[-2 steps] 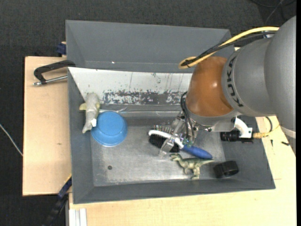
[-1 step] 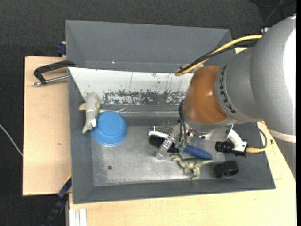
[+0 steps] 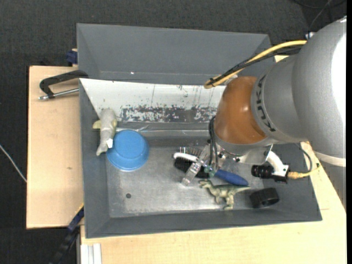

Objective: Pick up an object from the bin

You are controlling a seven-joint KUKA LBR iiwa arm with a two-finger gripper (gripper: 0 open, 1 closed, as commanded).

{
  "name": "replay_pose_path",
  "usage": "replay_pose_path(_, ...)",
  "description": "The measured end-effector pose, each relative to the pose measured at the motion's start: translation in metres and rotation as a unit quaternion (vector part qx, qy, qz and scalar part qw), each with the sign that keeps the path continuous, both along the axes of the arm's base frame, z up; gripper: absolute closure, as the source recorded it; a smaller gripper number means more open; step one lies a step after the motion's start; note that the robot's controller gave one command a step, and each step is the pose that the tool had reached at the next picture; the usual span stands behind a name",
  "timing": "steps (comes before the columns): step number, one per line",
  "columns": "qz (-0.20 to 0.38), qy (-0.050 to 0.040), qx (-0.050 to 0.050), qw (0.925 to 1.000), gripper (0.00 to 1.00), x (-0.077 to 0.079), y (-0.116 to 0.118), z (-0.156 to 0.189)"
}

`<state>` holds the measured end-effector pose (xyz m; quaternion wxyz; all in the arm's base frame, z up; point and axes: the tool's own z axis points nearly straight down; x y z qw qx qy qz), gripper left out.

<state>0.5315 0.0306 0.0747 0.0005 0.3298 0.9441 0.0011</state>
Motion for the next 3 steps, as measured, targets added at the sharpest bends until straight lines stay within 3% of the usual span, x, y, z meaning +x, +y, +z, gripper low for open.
replay_pose_path(1,0.000,-0.0015,0.000,1.0000,1.00,0.001,0.000,0.002)
replay_pose_path(3,0.003,-0.0047,0.000,1.0000,1.00,0.005,0.002,0.127)
